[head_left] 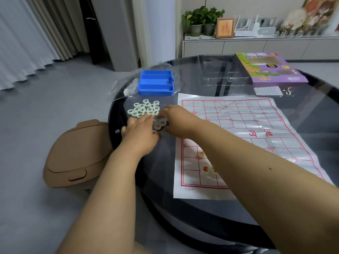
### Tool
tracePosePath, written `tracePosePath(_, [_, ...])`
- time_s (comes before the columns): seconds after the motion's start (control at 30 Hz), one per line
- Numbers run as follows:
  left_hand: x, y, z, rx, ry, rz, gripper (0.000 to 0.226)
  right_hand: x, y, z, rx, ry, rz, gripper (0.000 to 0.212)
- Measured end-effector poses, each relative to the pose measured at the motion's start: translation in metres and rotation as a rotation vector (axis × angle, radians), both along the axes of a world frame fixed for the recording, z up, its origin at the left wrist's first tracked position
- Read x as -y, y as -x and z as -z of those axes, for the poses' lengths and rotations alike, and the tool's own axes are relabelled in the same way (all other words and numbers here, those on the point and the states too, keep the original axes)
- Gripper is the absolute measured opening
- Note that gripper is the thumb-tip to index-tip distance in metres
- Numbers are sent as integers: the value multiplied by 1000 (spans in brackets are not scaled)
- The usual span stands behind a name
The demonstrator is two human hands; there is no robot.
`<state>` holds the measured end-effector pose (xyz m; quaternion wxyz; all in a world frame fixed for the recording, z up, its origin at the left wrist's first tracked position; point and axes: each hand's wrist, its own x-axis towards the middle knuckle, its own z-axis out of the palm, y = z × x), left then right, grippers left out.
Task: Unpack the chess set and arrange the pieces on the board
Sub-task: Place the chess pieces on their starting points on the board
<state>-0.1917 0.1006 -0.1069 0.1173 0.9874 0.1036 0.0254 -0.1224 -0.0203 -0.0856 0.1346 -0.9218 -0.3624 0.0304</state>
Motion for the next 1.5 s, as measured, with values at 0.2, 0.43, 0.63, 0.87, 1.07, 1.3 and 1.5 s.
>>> tracePosePath(0.2, [-11,4,4,62,50,31,47,-8,-1,2,-11,32,-18,37])
tracePosePath(0.43, [-19,15,0,112,193,57,34,-8,7,3,-70,-4,-19,33])
tracePosePath(0.63, [-23,21,-1,141,186,-9,38,-10,13,4,-110,-31,-17,26])
tracePosePath(0.87, [-17,20,-4,138,127,-74,13,-12,19,2,-100,-23,-60,26])
tracePosePath(1.07, [-11,22,-11,66,68,-71,13,-18,23,2,-29,74,-97,23])
tracePosePath(1.3, [-9,27,-20,24,121,-39,11,14,30,-18,-27,-35,-57,21])
tracePosePath(1.5, [23,35,-39,57,298,149,7,115,34,-33,-110,-29,106,23])
